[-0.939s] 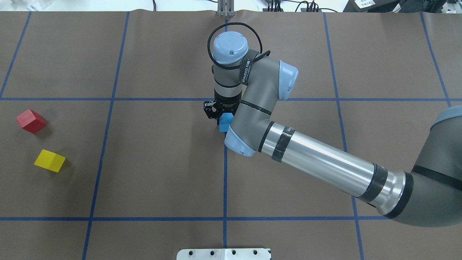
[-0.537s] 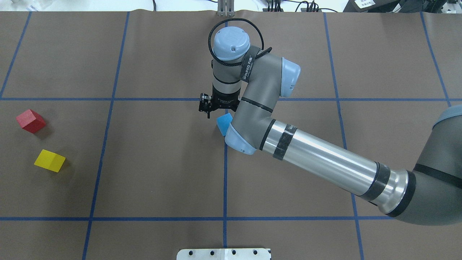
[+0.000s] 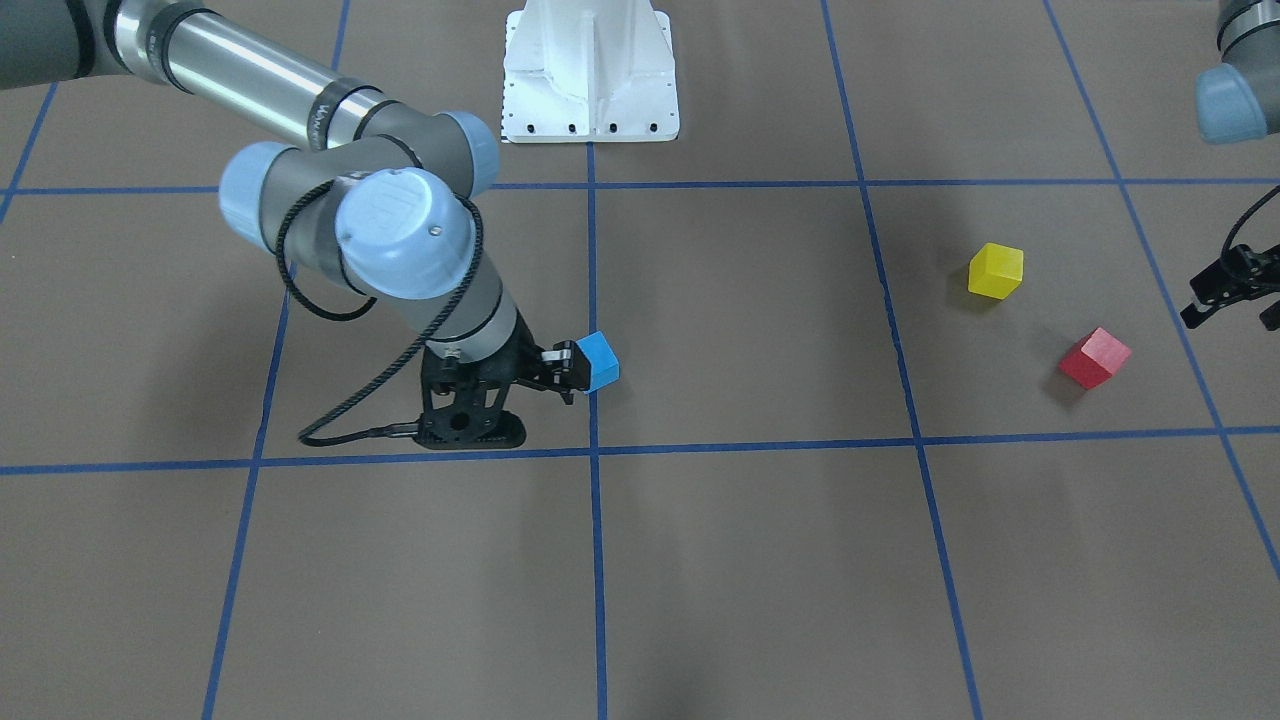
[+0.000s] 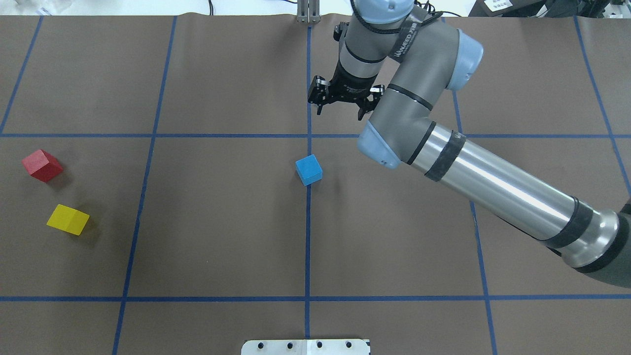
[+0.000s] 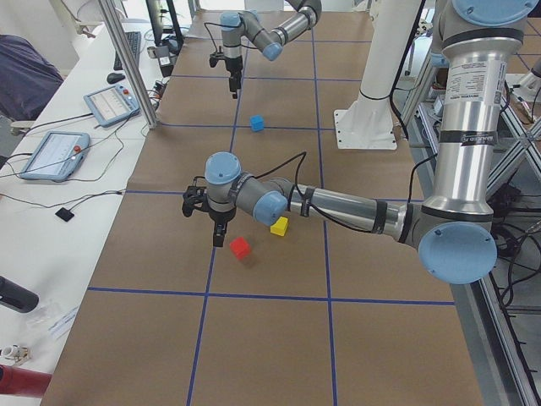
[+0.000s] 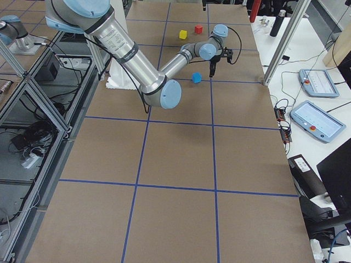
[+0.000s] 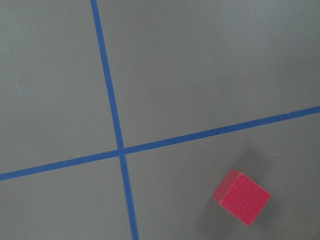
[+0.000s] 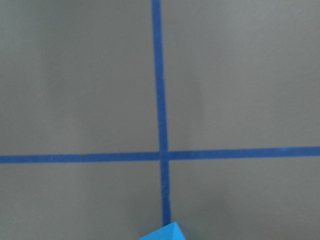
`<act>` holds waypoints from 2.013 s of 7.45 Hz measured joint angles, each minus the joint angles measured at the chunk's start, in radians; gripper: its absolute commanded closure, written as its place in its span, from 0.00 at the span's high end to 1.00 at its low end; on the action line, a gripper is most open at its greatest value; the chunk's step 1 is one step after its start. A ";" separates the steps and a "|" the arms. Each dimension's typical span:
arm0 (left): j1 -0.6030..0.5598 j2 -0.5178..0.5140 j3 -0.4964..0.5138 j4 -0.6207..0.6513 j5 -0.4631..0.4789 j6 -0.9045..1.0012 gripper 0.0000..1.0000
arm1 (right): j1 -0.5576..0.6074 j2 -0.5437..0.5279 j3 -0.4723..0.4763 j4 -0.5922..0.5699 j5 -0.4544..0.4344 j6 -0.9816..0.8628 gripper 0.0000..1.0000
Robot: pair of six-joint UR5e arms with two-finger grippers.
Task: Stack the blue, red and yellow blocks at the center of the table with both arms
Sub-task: 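Raise the right gripper away while the left gripper descends onto the red cube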
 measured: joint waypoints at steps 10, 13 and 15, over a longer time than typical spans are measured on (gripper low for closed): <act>0.292 0.071 0.048 -0.185 0.302 -0.681 0.99 | 0.126 -0.146 0.047 0.010 0.023 -0.234 0.99; 0.302 0.068 0.108 -0.239 0.305 -0.686 0.95 | 0.129 -0.147 0.046 0.012 0.023 -0.234 0.99; 0.308 0.060 0.123 -0.246 0.305 -0.689 0.25 | 0.133 -0.148 0.048 0.012 0.023 -0.234 0.99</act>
